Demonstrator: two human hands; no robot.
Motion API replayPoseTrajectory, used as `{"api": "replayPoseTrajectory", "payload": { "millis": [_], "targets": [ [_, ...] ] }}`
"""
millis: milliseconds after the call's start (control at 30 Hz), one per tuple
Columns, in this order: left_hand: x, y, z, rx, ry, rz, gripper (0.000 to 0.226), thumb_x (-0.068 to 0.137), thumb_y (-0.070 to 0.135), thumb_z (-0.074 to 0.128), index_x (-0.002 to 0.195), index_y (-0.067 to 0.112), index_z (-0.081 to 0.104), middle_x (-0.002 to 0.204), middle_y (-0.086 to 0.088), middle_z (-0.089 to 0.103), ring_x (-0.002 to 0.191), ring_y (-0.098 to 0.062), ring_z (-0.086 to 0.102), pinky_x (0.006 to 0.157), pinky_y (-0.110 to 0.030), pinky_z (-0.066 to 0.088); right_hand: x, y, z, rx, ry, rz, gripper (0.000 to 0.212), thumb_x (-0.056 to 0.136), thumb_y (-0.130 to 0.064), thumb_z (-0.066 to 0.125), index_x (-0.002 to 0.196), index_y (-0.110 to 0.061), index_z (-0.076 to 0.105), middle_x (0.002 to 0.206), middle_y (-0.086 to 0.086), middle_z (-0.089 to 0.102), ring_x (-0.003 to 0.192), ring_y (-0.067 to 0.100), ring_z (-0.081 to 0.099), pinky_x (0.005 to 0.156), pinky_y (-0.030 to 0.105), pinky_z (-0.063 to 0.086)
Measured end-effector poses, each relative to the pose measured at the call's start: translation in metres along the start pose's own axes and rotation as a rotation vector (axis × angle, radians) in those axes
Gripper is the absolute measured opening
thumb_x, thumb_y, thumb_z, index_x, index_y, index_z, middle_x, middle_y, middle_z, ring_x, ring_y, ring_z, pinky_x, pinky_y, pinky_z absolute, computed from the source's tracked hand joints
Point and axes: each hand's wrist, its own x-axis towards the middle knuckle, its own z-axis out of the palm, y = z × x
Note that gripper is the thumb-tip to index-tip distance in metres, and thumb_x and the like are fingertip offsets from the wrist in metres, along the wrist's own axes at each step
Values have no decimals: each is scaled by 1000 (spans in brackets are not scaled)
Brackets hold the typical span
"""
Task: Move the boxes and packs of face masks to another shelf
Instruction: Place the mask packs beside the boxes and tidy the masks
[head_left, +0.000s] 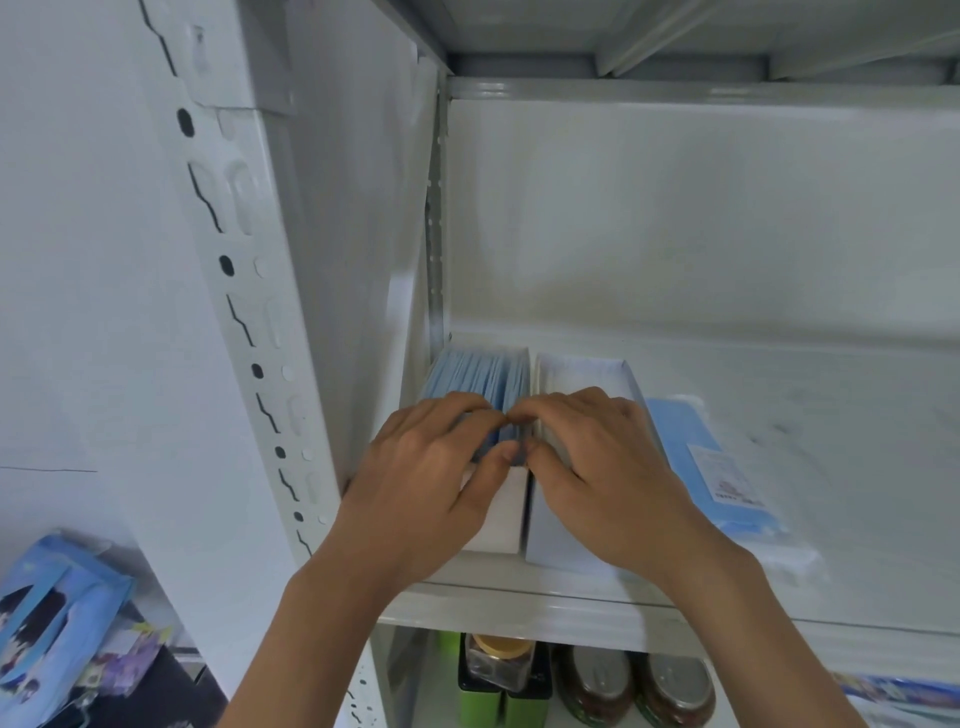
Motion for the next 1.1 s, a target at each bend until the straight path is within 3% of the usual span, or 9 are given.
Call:
{"api": "replayPoseTrajectory", "payload": {
  "millis": [67,167,300,467,600,767,933,1000,1100],
  "targets": [
    [-1,0,0,16,-17,8,45,103,49,34,127,27,65,126,8,65,116,-13,60,99,-35,48,0,1,0,44,-7,18,24,95,-31,41,116,-40,46,110,-22,61,105,-1,46,102,31,28],
    [-2,0,1,29,-18,8,46,104,50,32,118,30,71,126,7,67,119,-14,60,100,-39,47,1,-1,1,57,-15,40,26,95,-29,42,119,-40,39,119,-22,60,112,0,47,106,32,25],
    [0,-2,2,-21,28,-12,43,106,43,34,114,24,72,115,8,68,109,-13,61,95,-38,49,1,-4,-1,-56,-18,16,20,100,-34,36,111,-41,51,105,-22,64,103,3,50,103,39,33],
    [1,-2,3,-52,47,-50,42,105,46,34,113,19,67,107,8,67,97,-12,60,87,-35,51,0,-6,-1,-118,-30,3,34,102,-44,25,111,-43,58,113,-23,62,108,6,49,99,39,33],
    [-1,-2,1,-123,50,-101,37,103,50,35,105,21,58,99,8,61,85,-10,57,71,-30,52,-1,-8,0,-157,-26,0,40,102,-48,24,103,-42,63,110,-22,61,101,7,47,91,38,35],
    [2,-2,-2,-118,3,-19,36,106,37,36,99,18,66,94,8,65,88,-12,59,84,-36,50,-1,-9,-1,-101,-38,19,44,99,-58,27,132,-40,50,125,-20,60,114,8,48,100,39,34],
    [2,-2,-3,-79,-36,-7,45,107,40,31,124,23,69,123,10,70,122,-9,59,107,-40,44,0,-12,-5,-130,-101,1,44,99,-56,24,133,-43,48,133,-23,54,123,7,43,109,43,28],
    [-1,0,-1,-101,25,-7,46,107,40,33,125,19,70,125,5,70,123,-11,59,107,-39,46,0,-13,-5,-134,-112,0,48,97,-59,23,133,-42,50,135,-23,53,126,8,42,111,46,26],
    [-4,2,1,-96,120,-71,44,105,42,35,112,16,70,109,4,69,103,-13,62,90,-33,54,-1,-16,-3,-154,-96,3,49,95,-64,23,121,-40,58,128,-23,57,122,8,44,111,48,25]
  ]
}}
